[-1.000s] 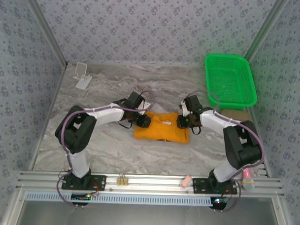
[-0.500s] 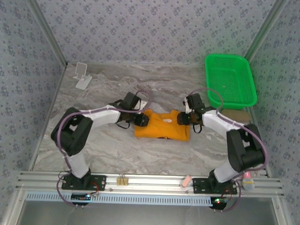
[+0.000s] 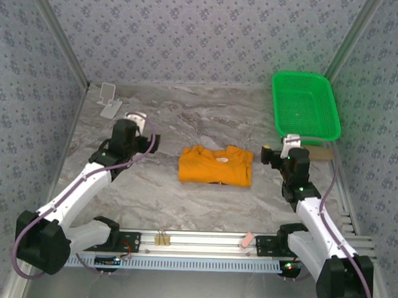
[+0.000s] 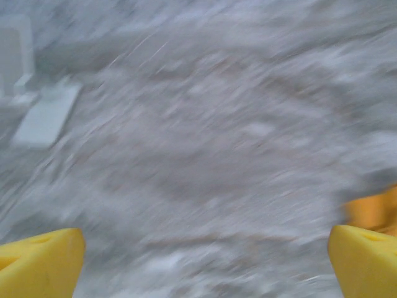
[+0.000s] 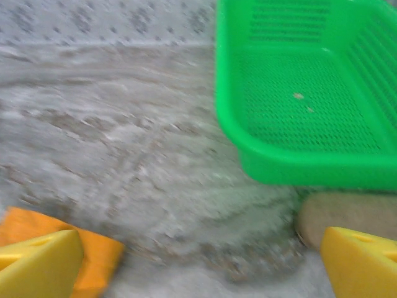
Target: Fold the inside-out t-shirt
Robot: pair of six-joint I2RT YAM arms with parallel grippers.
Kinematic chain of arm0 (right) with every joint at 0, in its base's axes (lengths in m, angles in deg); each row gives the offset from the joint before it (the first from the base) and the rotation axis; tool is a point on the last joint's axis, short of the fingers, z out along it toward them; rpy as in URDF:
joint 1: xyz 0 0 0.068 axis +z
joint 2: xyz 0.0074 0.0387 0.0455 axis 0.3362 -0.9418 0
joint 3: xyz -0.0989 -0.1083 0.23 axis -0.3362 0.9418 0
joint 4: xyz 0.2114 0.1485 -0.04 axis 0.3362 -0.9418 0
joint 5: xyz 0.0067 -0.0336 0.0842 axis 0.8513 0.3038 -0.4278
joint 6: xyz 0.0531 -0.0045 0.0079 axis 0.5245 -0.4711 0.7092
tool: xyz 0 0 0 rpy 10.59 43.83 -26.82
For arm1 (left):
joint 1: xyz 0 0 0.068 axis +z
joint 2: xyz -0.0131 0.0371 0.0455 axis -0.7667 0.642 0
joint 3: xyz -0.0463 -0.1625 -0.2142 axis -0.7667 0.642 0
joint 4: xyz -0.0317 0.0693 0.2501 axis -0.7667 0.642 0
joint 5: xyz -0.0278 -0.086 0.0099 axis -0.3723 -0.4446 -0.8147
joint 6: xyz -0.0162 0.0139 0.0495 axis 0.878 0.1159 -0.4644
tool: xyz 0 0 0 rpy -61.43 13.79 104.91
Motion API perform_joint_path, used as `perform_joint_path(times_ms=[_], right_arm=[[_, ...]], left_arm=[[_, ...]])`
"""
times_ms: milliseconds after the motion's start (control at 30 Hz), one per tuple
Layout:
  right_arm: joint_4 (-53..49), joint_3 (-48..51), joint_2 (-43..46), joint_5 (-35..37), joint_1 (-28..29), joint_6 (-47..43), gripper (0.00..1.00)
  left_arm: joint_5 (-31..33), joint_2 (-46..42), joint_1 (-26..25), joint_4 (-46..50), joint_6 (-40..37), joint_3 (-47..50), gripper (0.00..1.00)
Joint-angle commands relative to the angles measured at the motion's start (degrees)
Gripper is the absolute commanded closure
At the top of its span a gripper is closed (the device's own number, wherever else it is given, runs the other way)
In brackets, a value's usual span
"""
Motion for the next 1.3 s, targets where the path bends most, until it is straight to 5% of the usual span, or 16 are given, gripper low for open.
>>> perform_joint_path(times_ms=[0,67,133,233,433,567,767,867,933,1267], right_arm=[[14.59,7.44,1.75,-3.70,-3.26,-3.81,0.00],[27.27,14.44,-0.75,-4.96,-5.25,-2.47,0.00],[28.26,13.31,-7.47,-10.03,-8.39,-1.66,0.00],[31.16,9.94,-14.77,-10.25,-6.99,-3.05,0.00],[33.29,5.19,-23.70,-10.05,-7.60,-5.17,0.00],[36.53,2.76,-30.16,-11.79,-9.32,-2.71,0.00],[39.49,-0.69,-39.91,-9.27,-7.31,-4.13,0.00],[39.82,-0.77,-40.23,-5.83,-7.10,-2.78,0.00],[37.70,-1.90,-40.18,-5.59,-7.08,-2.65,0.00],[37.91,-1.75,-40.05,-5.79,-7.12,-2.66,0.00]], left_arm=[[3.04,-2.39,3.97,-7.90,-5.86,6.85,0.00],[-2.27,-1.39,6.10,-20.17,-10.18,13.30,0.00],[-7.57,3.66,10.77,-30.71,-6.89,17.48,0.00],[-7.21,13.01,12.13,-36.09,-8.73,16.95,0.00],[-15.51,16.24,13.58,-43.92,-10.04,17.30,0.00],[-13.66,19.59,14.27,-50.44,-11.08,18.11,0.00],[-15.79,21.15,18.77,-48.78,-6.27,16.23,0.00],[-21.82,27.74,22.98,-66.59,-2.83,21.35,0.00],[-21.21,25.65,22.49,-56.90,-3.93,18.67,0.00],[-19.52,25.91,22.80,-57.52,-2.55,18.64,0.00]])
